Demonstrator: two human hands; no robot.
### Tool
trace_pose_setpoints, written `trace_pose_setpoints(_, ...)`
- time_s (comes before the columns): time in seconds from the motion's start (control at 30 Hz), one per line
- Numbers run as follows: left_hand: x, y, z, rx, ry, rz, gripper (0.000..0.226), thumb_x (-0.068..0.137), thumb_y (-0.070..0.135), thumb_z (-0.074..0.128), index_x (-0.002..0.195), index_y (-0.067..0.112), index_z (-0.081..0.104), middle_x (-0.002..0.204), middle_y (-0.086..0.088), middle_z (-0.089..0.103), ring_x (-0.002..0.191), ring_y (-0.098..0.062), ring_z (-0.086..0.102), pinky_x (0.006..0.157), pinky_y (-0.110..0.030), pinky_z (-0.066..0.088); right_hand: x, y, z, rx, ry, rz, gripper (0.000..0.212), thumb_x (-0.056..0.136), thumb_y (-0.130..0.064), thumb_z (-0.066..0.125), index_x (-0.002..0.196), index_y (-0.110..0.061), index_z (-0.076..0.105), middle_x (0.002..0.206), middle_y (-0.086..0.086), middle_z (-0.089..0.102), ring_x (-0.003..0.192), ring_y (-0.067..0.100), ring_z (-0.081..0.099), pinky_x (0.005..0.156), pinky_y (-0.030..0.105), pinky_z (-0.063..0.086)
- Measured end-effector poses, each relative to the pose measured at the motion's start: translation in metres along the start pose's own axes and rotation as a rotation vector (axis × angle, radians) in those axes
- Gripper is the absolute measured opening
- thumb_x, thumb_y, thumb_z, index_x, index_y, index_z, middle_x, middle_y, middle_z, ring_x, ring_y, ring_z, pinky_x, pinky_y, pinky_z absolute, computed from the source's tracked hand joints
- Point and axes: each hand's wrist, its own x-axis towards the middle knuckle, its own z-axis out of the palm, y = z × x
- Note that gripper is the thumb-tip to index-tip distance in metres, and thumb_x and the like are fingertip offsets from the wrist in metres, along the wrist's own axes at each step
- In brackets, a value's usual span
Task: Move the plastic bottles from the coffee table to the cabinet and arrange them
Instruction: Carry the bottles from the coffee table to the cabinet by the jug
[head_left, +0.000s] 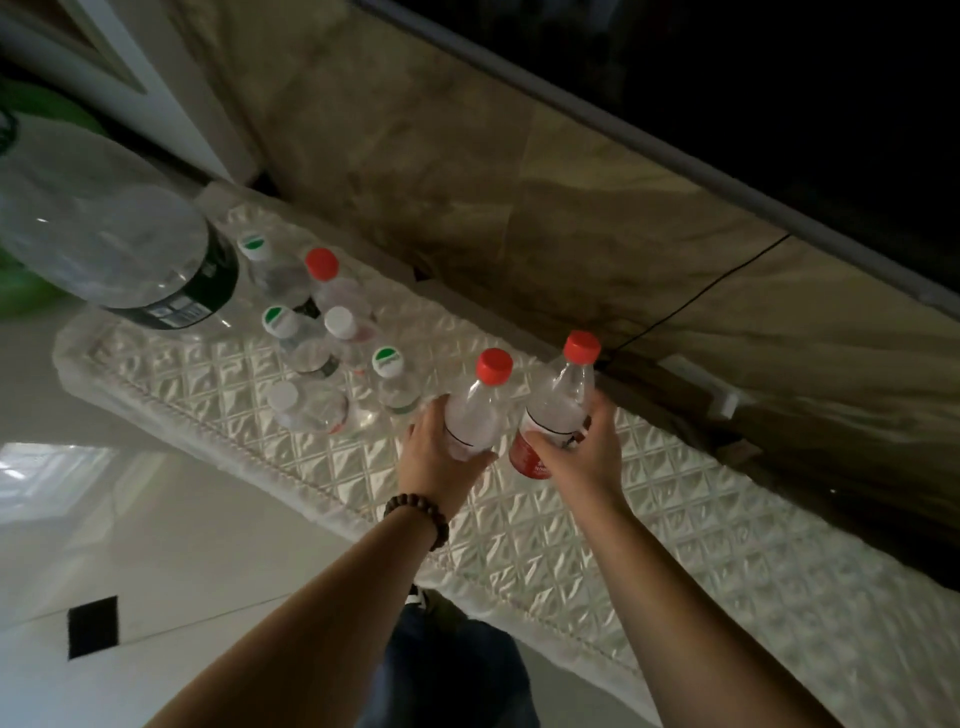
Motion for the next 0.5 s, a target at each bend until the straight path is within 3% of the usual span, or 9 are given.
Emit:
trace_pose_setpoints(0.13, 0.027, -0.017, 0.026, -0.035, 0.058, 0.063, 0.08, 0.062, 0.027, 0.084, 0.129, 0.024, 0.041, 0.13, 0.0, 0.047, 0.108, -0.022, 0.055, 0.089, -0.041, 0.05, 0.023, 0.024, 0.014, 0.006, 0.05, -0.043, 0.074, 0.066, -0.014, 0.084, 0.127, -0.027, 0.042, 0.112, -0.011, 0.058, 0.097, -0.003, 0.058, 0.079, 0.005, 0.047)
trace_pose_setpoints(0.27, 0.04, -0.035, 0.047, -0.076, 0.108, 0.096, 0.077, 0.063, 0.025, 0.084, 0.127, 0.026, 0.042, 0.127, 0.001, 0.05, 0.107, -0.02, 0.056, 0.081, -0.033, 0.048, 0.036, 0.047, 0.031, -0.036, 0.086, -0.065, 0.081, 0.063, -0.029, 0.088, 0.129, -0.022, 0.042, 0.119, -0.003, 0.061, 0.11, 0.012, 0.059, 0.096, 0.035, 0.05)
trace_pose_setpoints(0.33, 0.044, -0.044, 0.053, -0.072, 0.109, 0.099, 0.078, 0.063, 0.028, 0.085, 0.126, 0.028, 0.04, 0.126, 0.001, 0.052, 0.11, -0.021, 0.056, 0.084, -0.037, 0.05, 0.039, 0.055, 0.037, -0.056, 0.096, -0.078, 0.079, 0.062, -0.032, 0.088, 0.127, -0.021, 0.044, 0.117, -0.001, 0.062, 0.109, 0.014, 0.06, 0.095, 0.038, 0.05)
trace_pose_setpoints(0.4, 0.045, -0.051, 0.057, -0.077, 0.106, 0.096, 0.078, 0.063, 0.03, 0.085, 0.126, 0.028, 0.039, 0.126, 0.0, 0.053, 0.111, -0.021, 0.056, 0.086, -0.038, 0.05, 0.041, 0.061, 0.04, -0.087, 0.095, -0.1, 0.073, 0.062, -0.031, 0.088, 0.121, -0.02, 0.046, 0.112, -0.004, 0.062, 0.105, 0.012, 0.061, 0.091, 0.03, 0.051)
trace_pose_setpoints(0.43, 0.044, -0.053, 0.057, -0.084, 0.107, 0.102, 0.078, 0.063, 0.029, 0.085, 0.126, 0.027, 0.039, 0.125, 0.0, 0.055, 0.11, -0.019, 0.056, 0.085, -0.035, 0.05, 0.04, 0.063, 0.041, -0.098, 0.089, -0.108, 0.069, 0.062, -0.027, 0.088, 0.117, -0.021, 0.046, 0.107, -0.009, 0.062, 0.101, 0.009, 0.061, 0.087, 0.019, 0.05)
trace_pose_setpoints(0.5, 0.042, -0.053, 0.056, -0.097, 0.108, 0.118, 0.077, 0.064, 0.028, 0.085, 0.127, 0.025, 0.041, 0.123, 0.003, 0.056, 0.105, -0.011, 0.056, 0.08, -0.02, 0.046, 0.039, 0.062, 0.043, -0.097, 0.077, -0.131, 0.066, 0.064, -0.02, 0.086, 0.114, -0.027, 0.044, 0.1, -0.018, 0.056, 0.095, 0.004, 0.057, 0.079, 0.0, 0.039)
